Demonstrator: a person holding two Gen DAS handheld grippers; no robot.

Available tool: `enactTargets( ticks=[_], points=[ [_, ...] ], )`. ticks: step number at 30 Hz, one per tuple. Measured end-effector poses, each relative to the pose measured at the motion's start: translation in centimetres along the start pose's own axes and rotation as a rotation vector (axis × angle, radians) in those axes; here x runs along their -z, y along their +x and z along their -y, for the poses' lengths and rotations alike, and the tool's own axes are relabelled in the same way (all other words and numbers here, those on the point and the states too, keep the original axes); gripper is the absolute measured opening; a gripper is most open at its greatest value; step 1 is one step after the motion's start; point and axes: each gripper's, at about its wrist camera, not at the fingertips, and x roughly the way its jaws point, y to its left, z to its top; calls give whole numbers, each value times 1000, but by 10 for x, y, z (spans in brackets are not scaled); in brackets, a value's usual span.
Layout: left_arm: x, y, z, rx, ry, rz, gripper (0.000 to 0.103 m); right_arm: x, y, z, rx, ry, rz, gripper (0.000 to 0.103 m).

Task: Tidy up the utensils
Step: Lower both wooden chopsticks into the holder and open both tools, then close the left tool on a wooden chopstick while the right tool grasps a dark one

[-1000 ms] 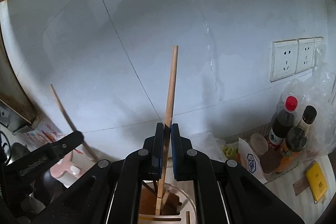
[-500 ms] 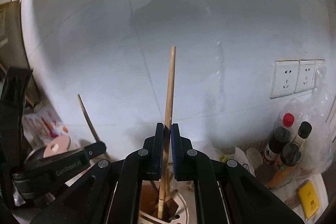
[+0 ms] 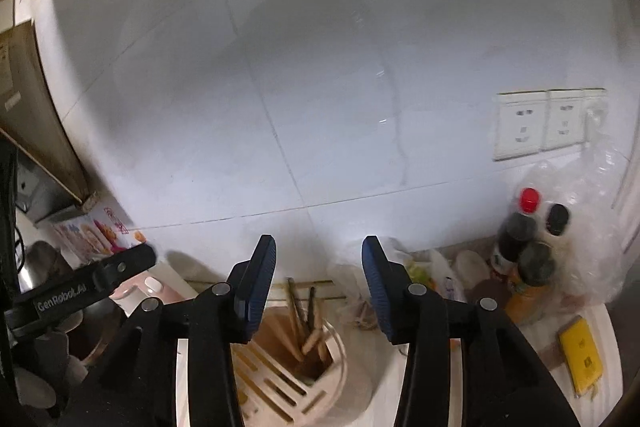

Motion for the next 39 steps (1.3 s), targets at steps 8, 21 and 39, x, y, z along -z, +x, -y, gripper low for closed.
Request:
enactTargets(
  ticks=[8,21,39],
  points=[
    [52,-9,-14,-67,33,-53,103,26,-51,31,114,128,-70,71],
    [200,31,5,-61,135,-326,103,154,-69,101,327,258,-308,79],
    [294,134,106,-44,205,-610,53,244,16,197,313,228,-695,31]
  ],
)
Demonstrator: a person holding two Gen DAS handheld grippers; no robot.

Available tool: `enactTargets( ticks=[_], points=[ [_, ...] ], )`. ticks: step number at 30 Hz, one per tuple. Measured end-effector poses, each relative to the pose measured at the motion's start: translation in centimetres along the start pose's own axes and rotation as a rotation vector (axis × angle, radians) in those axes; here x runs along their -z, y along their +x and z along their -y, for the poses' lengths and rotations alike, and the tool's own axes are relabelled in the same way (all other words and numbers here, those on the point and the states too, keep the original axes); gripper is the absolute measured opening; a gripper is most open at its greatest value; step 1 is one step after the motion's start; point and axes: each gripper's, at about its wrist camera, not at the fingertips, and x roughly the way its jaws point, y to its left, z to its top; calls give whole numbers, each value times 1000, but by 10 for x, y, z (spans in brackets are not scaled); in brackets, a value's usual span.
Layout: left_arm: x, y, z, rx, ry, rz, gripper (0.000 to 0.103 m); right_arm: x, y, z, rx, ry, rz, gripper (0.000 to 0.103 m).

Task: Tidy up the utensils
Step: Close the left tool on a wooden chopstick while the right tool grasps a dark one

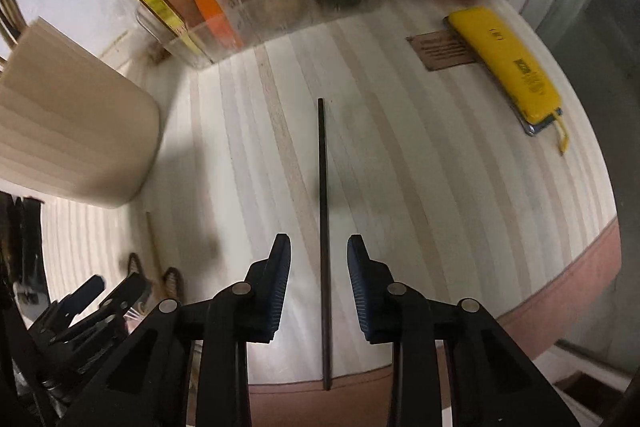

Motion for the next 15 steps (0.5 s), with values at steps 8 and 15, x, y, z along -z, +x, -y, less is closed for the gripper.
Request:
enactTargets(
  ticks=[8,15],
  points=[
    [-5,15,11,-43,1,-32,33,-24,24,-2,7,-54,-76,31],
    [-10,25,4,-61,-12,-40,5,-32,44,-7,22,-65,-139,31]
  ],
)
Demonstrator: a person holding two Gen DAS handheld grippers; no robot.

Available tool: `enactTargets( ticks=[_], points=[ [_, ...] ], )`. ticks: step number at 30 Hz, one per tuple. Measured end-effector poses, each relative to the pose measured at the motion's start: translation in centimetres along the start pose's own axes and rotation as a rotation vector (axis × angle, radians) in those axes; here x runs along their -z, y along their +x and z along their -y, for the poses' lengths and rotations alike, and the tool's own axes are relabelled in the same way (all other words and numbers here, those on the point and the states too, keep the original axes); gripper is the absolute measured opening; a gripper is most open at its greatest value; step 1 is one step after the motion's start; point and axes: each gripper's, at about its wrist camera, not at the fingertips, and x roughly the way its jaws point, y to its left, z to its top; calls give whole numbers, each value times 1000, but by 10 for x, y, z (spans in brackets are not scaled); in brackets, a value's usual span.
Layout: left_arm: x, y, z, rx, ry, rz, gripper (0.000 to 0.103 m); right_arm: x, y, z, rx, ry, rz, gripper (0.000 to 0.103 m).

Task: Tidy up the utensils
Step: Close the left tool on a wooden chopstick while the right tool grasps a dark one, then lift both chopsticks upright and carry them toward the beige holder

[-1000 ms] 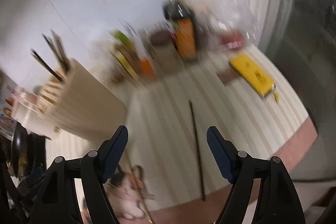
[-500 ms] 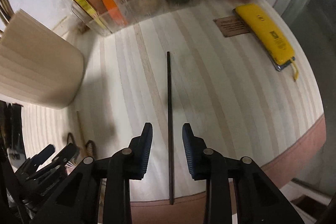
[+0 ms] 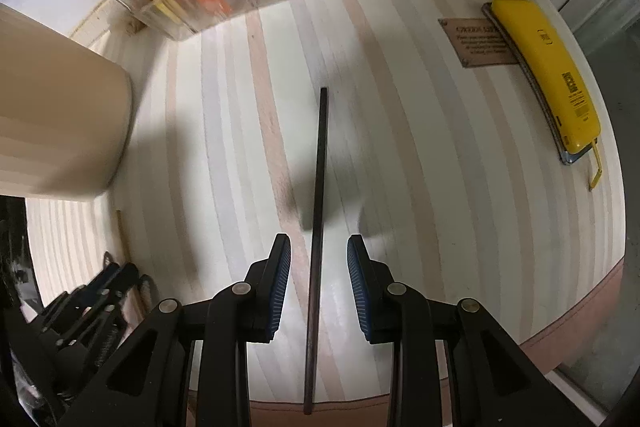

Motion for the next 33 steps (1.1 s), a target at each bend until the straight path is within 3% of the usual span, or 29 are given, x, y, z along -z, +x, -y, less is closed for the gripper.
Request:
enactTargets(
  ticks=[8,10,11,16,24,33],
  points=[
    [3,0,-9,-35,6,9,4,1,20,-6,39,-24,-55,30],
    [8,-2,-20,-39,1,8,4,3,20,-13,74,-48,-43,19],
    [9,-3,-24,-44,-1,9,4,4,20,-15,78,-53,-40,6],
    [22,-9,-55,-62,-21,13,4,17,24,-41,66,-94,-38,6],
    [45,-14,-107,-71,-65,1,4,57,28,-114,-7,-224,-73,6],
    [62,-4,-148,-7,-83,-45,5,73,34,-153,43,-271,-93,6]
  ],
)
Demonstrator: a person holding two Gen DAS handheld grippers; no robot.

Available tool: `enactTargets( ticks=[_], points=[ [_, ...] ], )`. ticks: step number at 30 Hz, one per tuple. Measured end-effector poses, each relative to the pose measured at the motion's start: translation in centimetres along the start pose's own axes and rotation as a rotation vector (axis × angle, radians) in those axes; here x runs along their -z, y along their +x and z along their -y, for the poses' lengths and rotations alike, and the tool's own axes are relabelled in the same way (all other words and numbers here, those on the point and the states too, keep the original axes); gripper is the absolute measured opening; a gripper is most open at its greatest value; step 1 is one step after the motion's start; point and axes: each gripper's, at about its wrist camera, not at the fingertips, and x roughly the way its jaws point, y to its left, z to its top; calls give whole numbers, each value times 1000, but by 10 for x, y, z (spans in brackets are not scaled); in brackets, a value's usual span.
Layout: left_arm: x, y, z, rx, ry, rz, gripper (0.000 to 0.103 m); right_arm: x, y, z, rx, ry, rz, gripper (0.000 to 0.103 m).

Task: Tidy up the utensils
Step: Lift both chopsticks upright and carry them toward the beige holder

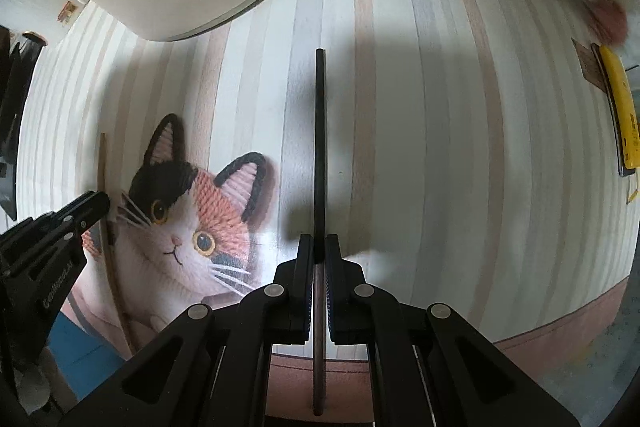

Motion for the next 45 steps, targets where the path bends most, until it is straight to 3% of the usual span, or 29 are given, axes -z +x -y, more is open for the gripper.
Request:
enactTargets(
  ticks=[5,8,17,33,38,45],
  points=[
    [-14,5,-3,12,10,9,5,-5,3,-1,0,32,-30,6],
    [-23,2,17,7,28,25,4,-9,5,-11,26,18,-29,6],
    [-43,4,36,16,67,30,4,-10,5,7,18,106,-15,6],
    [-41,1,50,25,52,34,4,-19,12,15,72,63,-22,6],
    [-38,-19,41,16,28,99,4,-10,0,24,9,122,42,6],
    [-42,-76,37,23,15,244,4,-1,-61,27,-4,120,243,5]
  ],
)
